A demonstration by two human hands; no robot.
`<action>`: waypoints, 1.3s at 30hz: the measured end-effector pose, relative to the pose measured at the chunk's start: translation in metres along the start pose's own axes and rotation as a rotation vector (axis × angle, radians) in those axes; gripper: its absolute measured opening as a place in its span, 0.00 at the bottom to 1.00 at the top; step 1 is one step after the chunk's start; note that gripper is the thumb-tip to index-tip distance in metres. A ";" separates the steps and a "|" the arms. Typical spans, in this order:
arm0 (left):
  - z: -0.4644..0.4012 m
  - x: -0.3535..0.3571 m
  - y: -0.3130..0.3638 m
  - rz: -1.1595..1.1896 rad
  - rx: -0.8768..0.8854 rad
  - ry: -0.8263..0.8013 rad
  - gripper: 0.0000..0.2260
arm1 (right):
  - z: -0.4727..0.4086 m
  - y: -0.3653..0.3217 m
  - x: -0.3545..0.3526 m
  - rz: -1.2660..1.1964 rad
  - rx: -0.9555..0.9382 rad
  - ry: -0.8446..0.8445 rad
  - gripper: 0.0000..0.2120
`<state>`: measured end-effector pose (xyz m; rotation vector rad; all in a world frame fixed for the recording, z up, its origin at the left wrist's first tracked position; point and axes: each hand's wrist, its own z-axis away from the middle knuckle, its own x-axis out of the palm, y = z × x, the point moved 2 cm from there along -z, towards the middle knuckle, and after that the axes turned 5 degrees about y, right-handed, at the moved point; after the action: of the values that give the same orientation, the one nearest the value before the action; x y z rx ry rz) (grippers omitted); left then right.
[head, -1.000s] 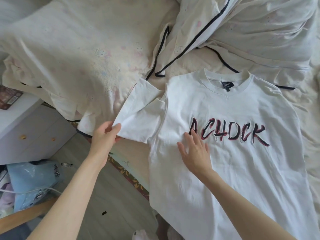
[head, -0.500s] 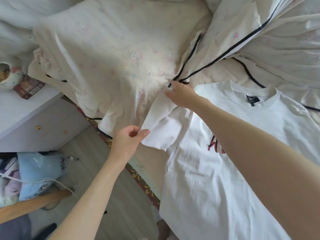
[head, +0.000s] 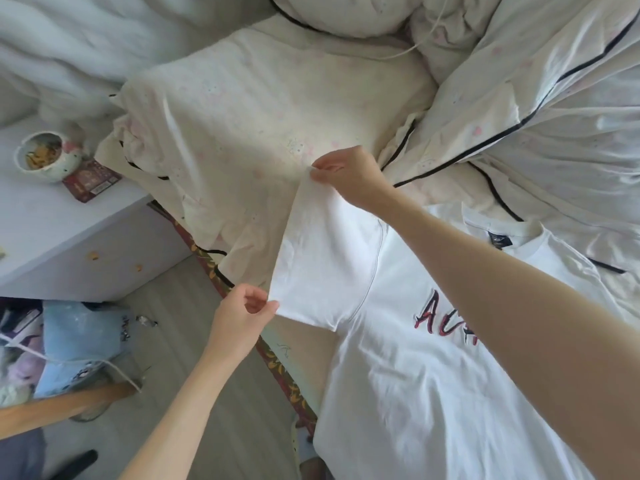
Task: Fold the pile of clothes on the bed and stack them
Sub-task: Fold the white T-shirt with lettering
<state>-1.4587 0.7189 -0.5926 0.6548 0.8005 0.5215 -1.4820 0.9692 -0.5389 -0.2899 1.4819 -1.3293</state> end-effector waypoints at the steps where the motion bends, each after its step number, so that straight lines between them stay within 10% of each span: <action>1: -0.003 0.003 -0.003 -0.024 -0.017 -0.055 0.05 | -0.001 -0.001 0.006 0.034 -0.011 -0.002 0.07; 9: 0.005 0.018 -0.005 0.063 0.033 -0.053 0.05 | 0.017 0.010 0.004 0.047 0.019 0.010 0.07; 13: 0.037 0.036 0.025 0.071 0.334 -0.003 0.06 | 0.051 0.034 -0.053 -0.124 0.052 0.080 0.10; 19: 0.073 0.113 0.044 -0.242 0.724 -0.428 0.08 | 0.120 0.137 -0.130 -0.047 0.450 0.177 0.17; 26: 0.028 0.121 0.004 -0.190 0.298 -0.064 0.09 | 0.112 0.182 -0.104 0.419 0.445 0.038 0.18; 30: 0.018 0.129 -0.015 -0.077 0.077 -0.187 0.09 | 0.072 0.165 -0.061 0.402 0.283 0.045 0.21; 39: 0.032 0.140 -0.035 0.001 0.213 -0.157 0.15 | 0.008 0.159 -0.013 0.369 0.294 0.127 0.12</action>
<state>-1.3443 0.7742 -0.6678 0.8817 0.7128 0.3828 -1.3989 1.0297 -0.6618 0.2521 1.3410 -1.2560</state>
